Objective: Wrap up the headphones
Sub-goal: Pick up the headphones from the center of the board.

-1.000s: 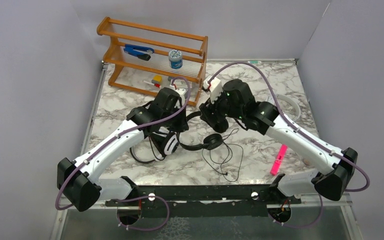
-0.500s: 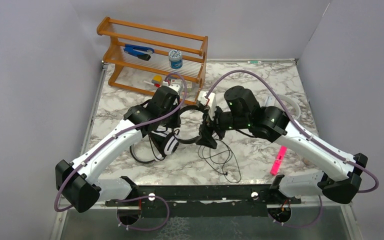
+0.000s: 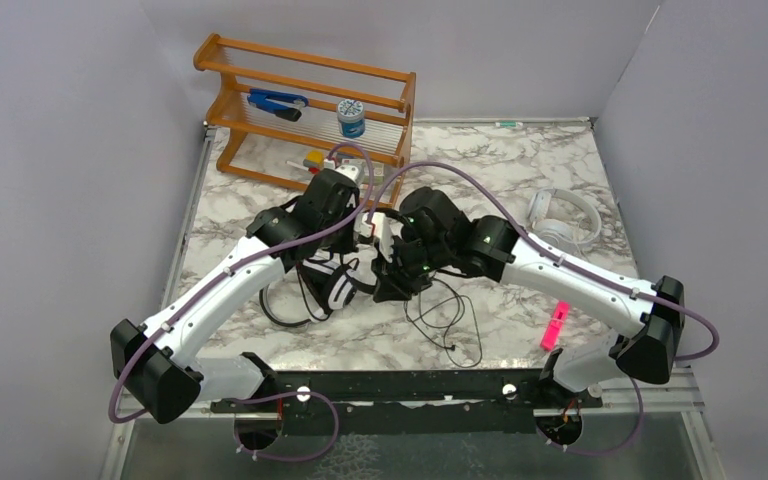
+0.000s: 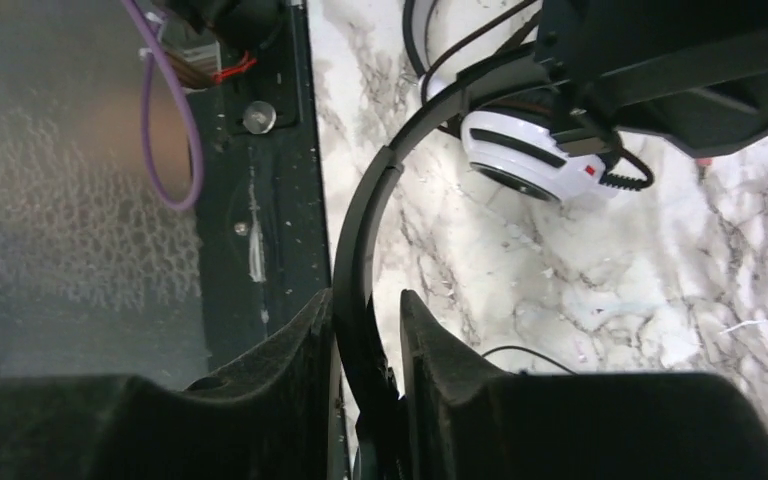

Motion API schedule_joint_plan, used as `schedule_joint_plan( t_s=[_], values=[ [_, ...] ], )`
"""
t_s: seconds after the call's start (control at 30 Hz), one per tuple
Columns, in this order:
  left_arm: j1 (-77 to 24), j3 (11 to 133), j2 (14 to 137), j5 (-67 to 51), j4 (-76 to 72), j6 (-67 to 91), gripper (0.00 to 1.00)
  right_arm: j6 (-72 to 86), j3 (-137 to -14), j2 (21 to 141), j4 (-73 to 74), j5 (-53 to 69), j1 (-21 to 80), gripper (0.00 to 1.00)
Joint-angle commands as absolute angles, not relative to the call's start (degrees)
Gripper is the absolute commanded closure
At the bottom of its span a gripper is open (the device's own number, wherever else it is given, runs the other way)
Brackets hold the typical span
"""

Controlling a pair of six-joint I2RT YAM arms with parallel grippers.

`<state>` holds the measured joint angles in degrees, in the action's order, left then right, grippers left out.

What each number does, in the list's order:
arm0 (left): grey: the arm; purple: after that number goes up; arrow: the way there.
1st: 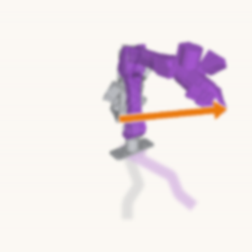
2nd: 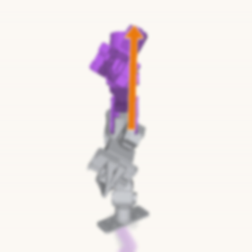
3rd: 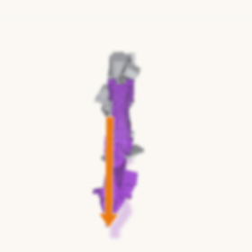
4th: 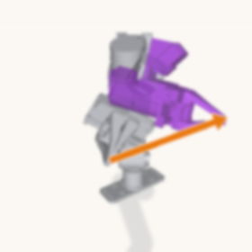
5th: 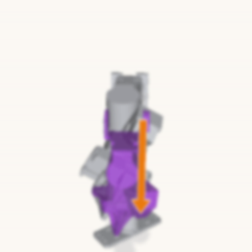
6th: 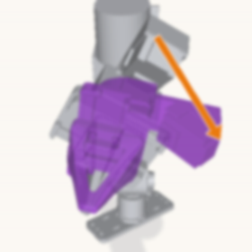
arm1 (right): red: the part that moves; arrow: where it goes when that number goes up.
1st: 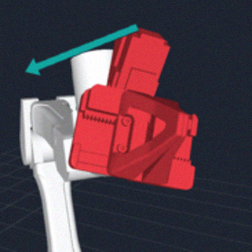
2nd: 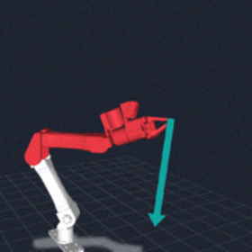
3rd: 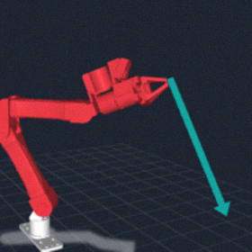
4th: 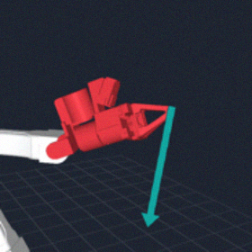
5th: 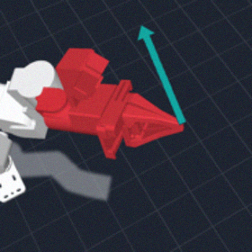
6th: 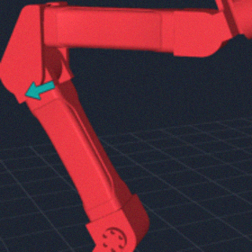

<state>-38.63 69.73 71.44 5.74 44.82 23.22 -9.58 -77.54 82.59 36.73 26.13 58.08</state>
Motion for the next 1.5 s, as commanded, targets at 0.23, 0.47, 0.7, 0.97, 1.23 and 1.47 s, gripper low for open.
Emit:
schedule_joint_plan(
  t_s=[0.23,0.47,0.7,0.97,1.23,1.47],
  values=[
    [-38.96,70.10,69.38,7.00,42.15,33.62,1.00,4.07,-79.35,86.93,26.09,18.64,58.66,1.00],
    [-40.87,67.73,67.45,12.18,42.27,37.88,1.00,13.27,-86.80,93.54,29.75,6.63,58.74,1.00],
    [-41.33,64.36,64.82,16.48,42.32,47.37,1.00,18.63,-83.86,91.86,24.13,5.38,58.76,0.96],
    [-43.27,64.89,69.39,16.46,43.28,52.90,1.00,13.41,-83.60,96.06,14.75,0.22,58.73,0.88],
    [-44.29,63.41,69.40,16.55,43.75,51.85,1.00,-8.23,-82.31,95.72,8.71,2.28,58.75,0.79],
    [-44.60,60.88,68.16,13.59,40.48,50.61,1.00,-9.96,-79.14,93.98,0.54,4.33,58.75,0.73]
  ],
)
